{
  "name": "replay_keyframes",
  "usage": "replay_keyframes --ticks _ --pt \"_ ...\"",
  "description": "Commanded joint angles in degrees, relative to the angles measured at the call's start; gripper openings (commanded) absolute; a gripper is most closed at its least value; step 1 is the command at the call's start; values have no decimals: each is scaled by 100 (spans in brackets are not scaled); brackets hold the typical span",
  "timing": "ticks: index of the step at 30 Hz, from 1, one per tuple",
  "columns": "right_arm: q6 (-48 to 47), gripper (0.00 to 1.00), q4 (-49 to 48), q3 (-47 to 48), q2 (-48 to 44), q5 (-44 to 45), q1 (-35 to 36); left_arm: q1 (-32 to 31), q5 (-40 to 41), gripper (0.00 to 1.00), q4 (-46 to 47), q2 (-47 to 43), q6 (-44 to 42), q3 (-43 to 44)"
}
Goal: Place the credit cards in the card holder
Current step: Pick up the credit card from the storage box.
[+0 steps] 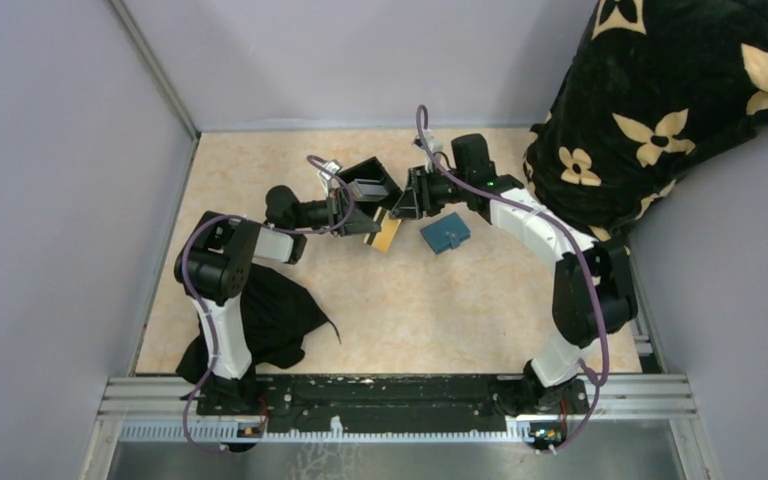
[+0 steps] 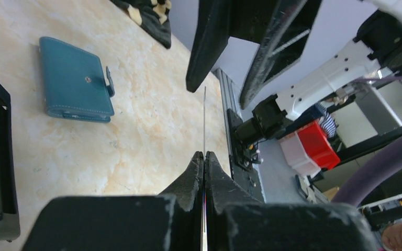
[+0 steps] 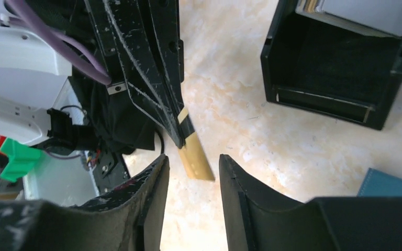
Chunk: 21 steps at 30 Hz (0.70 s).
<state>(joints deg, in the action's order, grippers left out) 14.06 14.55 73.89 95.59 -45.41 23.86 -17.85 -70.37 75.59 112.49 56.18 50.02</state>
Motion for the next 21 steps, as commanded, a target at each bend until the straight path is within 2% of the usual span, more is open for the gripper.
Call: replay_keyframes --ticks 1,4,8,21 --pt "-44 42 -588 -265 -743 485 -68 63 551 0 2147 301 1430 -44" --pt "126 43 -1099 -767 -997 795 -65 55 1023 0 2302 269 1566 -178" --pt "514 45 -1924 -1435 -1165 845 -67 23 1477 0 1804 69 1323 -332" --pt "1515 44 -3736 -2099 -1015 815 -57 -245 2183 0 1423 -23 1413 -467"
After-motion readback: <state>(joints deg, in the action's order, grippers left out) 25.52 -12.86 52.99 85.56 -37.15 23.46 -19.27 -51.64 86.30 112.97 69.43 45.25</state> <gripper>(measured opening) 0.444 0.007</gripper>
